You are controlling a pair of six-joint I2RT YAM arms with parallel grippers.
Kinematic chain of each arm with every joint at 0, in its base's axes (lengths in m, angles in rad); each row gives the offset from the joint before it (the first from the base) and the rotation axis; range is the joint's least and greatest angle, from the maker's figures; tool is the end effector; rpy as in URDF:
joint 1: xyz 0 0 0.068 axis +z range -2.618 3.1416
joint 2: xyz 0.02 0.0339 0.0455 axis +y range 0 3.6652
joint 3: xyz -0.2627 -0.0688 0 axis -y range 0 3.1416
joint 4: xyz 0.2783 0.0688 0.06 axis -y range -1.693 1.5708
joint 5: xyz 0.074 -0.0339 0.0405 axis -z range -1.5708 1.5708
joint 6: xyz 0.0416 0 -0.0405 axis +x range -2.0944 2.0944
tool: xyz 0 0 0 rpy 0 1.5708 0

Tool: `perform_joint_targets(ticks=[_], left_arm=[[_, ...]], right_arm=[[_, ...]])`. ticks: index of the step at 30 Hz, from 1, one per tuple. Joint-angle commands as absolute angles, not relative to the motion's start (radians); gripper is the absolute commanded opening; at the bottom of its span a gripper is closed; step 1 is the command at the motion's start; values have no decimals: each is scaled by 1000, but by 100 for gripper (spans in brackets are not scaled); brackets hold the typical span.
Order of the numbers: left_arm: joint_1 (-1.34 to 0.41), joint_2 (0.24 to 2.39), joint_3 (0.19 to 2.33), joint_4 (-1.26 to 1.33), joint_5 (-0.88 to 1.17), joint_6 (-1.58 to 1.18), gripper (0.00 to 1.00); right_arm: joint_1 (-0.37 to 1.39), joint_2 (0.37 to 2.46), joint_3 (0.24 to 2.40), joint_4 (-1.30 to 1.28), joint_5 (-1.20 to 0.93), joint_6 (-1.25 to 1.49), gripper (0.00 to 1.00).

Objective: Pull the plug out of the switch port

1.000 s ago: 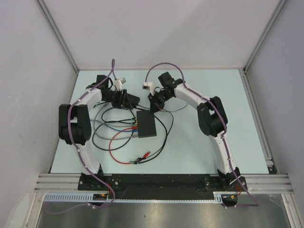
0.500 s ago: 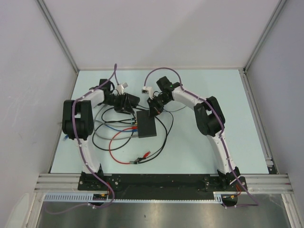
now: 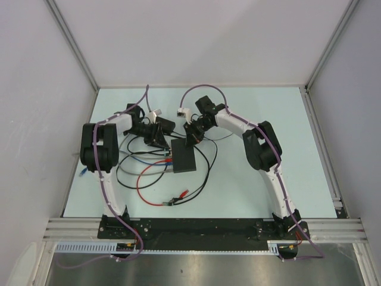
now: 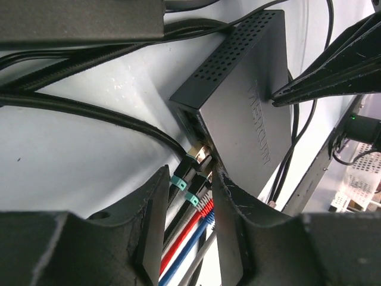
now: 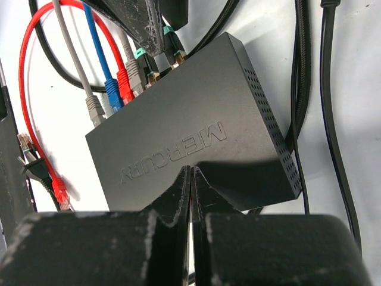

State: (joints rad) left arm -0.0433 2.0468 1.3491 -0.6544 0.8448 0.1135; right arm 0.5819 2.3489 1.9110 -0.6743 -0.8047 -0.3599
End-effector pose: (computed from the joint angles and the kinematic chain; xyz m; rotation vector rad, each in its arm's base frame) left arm 0.4125 -0.0490 0.1150 0.3390 2.6404 -1.1841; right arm 0.4241 0.3149 0.1447 -1.3838 2.1593 1.1454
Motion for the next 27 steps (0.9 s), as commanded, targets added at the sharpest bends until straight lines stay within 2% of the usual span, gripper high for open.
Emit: perform_joint_targets(ticks=[1,19,24,27], left_arm=[[-43,2068,1353,-658,920,132,39],[-57,2135,1394,-667,957,113,38],[-60,2138,1401,-673,965,118,34],[-61,2137,1399,-673,965,118,26]], right_arm=[[589,2373,1876,-673,-686,-379,0],[592,2373,1873,-669,-663,-373,0],[591,2373,1871,-666,-658,-371,0],[594,2372,1868,-663,-653,-371,0]])
